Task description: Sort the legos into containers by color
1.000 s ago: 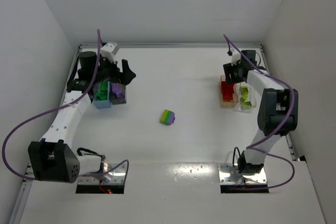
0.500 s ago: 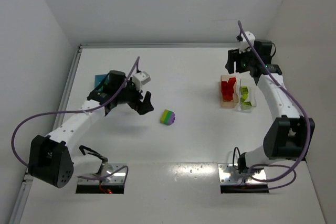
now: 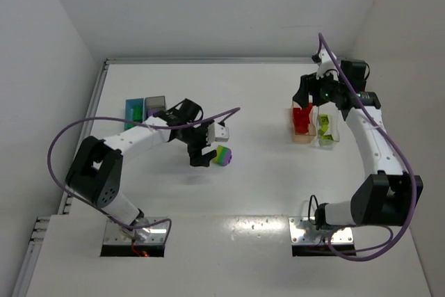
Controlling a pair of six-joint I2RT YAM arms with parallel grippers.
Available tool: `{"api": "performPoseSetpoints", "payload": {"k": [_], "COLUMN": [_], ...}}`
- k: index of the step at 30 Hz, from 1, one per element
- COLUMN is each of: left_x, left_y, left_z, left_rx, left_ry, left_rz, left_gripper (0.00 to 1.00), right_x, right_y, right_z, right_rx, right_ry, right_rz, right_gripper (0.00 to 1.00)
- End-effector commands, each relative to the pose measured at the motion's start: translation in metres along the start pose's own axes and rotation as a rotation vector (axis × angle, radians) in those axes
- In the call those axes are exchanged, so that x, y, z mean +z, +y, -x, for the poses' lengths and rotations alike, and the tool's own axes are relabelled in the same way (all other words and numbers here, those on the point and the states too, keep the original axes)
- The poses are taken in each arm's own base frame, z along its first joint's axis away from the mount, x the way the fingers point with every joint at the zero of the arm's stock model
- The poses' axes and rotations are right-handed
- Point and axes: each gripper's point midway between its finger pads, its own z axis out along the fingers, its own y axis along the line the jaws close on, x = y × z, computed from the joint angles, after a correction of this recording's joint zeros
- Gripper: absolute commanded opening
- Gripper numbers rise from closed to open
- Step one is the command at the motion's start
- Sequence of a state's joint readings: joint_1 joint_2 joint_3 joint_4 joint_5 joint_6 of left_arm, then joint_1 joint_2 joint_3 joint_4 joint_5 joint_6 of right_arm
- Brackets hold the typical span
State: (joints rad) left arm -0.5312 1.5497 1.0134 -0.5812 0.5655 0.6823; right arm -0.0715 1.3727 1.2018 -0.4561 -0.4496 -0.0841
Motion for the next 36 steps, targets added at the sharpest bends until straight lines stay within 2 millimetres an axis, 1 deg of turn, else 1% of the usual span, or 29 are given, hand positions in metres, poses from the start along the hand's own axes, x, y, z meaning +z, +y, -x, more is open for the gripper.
{"api": "performPoseSetpoints", "payload": {"k": [1,2,3,4,5,6,7,8,9,12,14,16,17,18,19,20,21,23,27,30,31,33,36], "left_x": [0.006,0.008,0.011,0.014,0.020,0.022,0.027,0.030,0.036,0.043,0.049,0.052,0.055,0.055,0.056,0.060,0.059,0.061,0.061,0.061,0.062,0.062,0.063], "left_y": [0.013,0.017,0.014,0.015,0.012,0.014,0.011,0.012,0.012,0.014,0.016,0.023,0.024,0.032,0.035,0.034,0.036,0.036,0.042,0.042,0.040,0.037,0.040], "left_z": [0.025,0.024,0.024,0.026,0.020,0.020,0.019,0.021,0.015,0.014,0.009,0.008,0.007,0.010,0.013,0.010,0.014,0.012,0.018,0.018,0.015,0.015,0.018], "left_rx": [0.334,0.361,0.388,0.451,0.455,0.469,0.483,0.489,0.486,0.496,0.494,0.486,0.482,0.484,0.487,0.479,0.485,0.480,0.496,0.497,0.491,0.510,0.512], "left_ry": [-0.016,-0.007,0.002,0.006,0.014,0.015,0.020,0.011,0.023,0.021,0.030,0.030,0.034,0.027,0.024,0.023,0.017,0.021,0.008,0.008,0.012,0.019,0.009], "left_rz": [-0.026,-0.023,-0.044,-0.058,-0.089,-0.092,-0.107,-0.117,-0.136,-0.152,-0.167,-0.159,-0.164,-0.148,-0.143,-0.158,-0.149,-0.156,-0.135,-0.135,-0.141,-0.143,-0.128], "left_gripper": [0.99,0.99,0.99,0.99,0.99,0.99,0.99,0.99,0.99,0.99,0.99,0.99,0.99,0.99,0.99,0.99,0.99,0.99,0.99,0.99,0.99,0.99,0.99], "right_x": [-0.011,-0.011,-0.011,-0.012,-0.009,-0.009,-0.009,-0.010,-0.010,-0.011,-0.008,-0.008,-0.006,-0.006,-0.006,-0.006,-0.004,-0.004,-0.001,-0.001,-0.001,-0.001,-0.001], "right_y": [0.006,0.007,0.007,0.008,0.007,0.007,0.007,0.004,0.004,0.005,0.003,0.003,0.005,0.005,0.005,0.005,0.004,0.004,0.003,0.005,0.005,0.005,0.005], "right_z": [0.002,0.000,0.000,-0.002,-0.005,-0.005,-0.007,-0.007,-0.007,-0.009,-0.012,-0.012,-0.016,-0.016,-0.016,-0.016,-0.018,-0.018,-0.021,-0.020,-0.020,-0.020,-0.024], "right_rx": [-0.022,-0.017,-0.017,-0.012,-0.007,-0.007,-0.011,-0.007,-0.007,-0.002,-0.006,-0.006,0.003,0.003,0.003,0.003,0.008,0.008,0.012,0.012,0.012,0.003,0.008], "right_ry": [-0.019,-0.011,-0.011,-0.002,0.007,0.007,0.015,0.014,0.014,0.022,0.030,0.031,0.044,0.044,0.044,0.044,0.051,0.051,0.059,0.057,0.057,0.056,0.064], "right_rz": [0.029,0.031,0.031,0.033,0.035,0.035,0.037,0.030,0.030,0.032,0.034,0.034,0.047,0.047,0.047,0.047,0.049,0.049,0.051,0.060,0.060,0.060,0.062], "right_gripper": [0.68,0.68,0.68,0.68,0.68,0.68,0.68,0.68,0.68,0.68,0.68,0.68,0.68,0.68,0.68,0.68,0.68,0.68,0.68,0.68,0.68,0.68,0.68]}}
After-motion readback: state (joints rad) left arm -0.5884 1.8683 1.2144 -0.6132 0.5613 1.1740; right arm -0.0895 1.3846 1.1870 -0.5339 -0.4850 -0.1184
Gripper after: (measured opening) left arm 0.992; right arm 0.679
